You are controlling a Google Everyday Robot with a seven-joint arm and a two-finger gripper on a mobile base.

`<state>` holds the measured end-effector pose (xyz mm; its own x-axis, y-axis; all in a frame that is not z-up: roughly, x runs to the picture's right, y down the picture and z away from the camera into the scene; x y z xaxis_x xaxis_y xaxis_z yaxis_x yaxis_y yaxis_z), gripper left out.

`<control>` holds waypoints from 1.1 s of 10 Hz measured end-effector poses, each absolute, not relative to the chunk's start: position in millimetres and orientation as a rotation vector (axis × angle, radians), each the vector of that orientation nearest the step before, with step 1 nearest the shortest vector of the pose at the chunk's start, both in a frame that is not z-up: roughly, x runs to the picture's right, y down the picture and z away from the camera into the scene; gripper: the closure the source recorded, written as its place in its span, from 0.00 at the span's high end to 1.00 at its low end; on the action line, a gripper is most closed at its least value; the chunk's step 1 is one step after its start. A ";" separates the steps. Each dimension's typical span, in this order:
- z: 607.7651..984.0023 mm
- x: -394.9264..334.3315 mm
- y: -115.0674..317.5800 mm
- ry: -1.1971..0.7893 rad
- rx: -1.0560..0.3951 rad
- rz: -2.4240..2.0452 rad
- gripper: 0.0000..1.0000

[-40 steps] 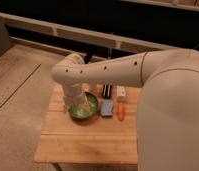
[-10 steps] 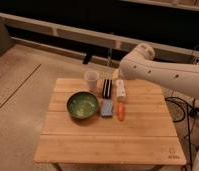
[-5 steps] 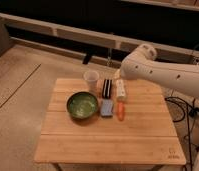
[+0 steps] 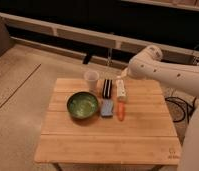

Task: Place the bottle in the ceramic bowl

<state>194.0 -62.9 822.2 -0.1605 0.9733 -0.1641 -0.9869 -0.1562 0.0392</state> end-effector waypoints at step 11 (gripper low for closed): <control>945.7 177.4 -46.7 0.186 -0.439 1.683 0.65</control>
<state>177.4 -46.7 945.7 -0.1029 0.9153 -0.3893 -0.9783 -0.1639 -0.1267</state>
